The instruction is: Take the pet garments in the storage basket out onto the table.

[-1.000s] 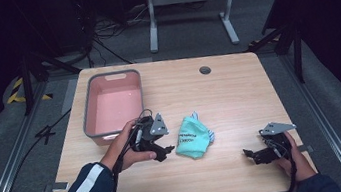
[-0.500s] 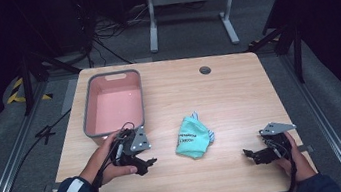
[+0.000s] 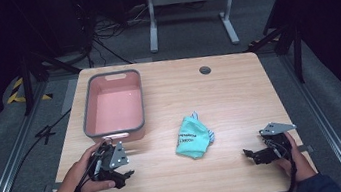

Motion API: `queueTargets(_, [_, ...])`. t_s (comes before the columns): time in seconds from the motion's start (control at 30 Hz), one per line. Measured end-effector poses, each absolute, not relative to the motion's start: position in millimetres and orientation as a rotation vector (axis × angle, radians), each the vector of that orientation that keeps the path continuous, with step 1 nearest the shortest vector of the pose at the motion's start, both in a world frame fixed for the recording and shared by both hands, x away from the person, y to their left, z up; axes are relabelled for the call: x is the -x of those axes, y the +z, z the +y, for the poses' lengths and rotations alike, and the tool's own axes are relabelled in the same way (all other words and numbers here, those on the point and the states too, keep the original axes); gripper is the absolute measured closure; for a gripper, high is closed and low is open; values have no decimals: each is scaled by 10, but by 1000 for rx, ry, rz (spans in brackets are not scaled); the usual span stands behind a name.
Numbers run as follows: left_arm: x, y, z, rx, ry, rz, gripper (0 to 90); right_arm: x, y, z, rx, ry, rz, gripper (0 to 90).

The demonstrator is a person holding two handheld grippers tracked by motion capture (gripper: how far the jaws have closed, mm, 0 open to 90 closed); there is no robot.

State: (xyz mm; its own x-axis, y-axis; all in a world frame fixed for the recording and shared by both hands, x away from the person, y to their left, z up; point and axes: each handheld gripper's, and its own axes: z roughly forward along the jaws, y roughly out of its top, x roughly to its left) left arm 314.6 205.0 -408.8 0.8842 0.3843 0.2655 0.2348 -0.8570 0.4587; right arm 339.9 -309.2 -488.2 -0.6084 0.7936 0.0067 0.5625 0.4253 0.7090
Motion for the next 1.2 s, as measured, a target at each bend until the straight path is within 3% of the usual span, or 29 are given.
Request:
queueTargets(0.57, [-3208, -4446, 2680, -2582, 447, 635, 191, -3399, -4882, -3092, -1166, 984, 2355, 3])
queueTargets(1.03, [-3257, -4733, 3077, -2360, 281, 805, 177, -3401, -4882, -3093, -1165, 985, 2356, 3])
queueTargets(1.2, [-3223, -4828, 3161, -2260, 302, 816, 132, -3405, -4882, -3095, -1160, 987, 2360, 2])
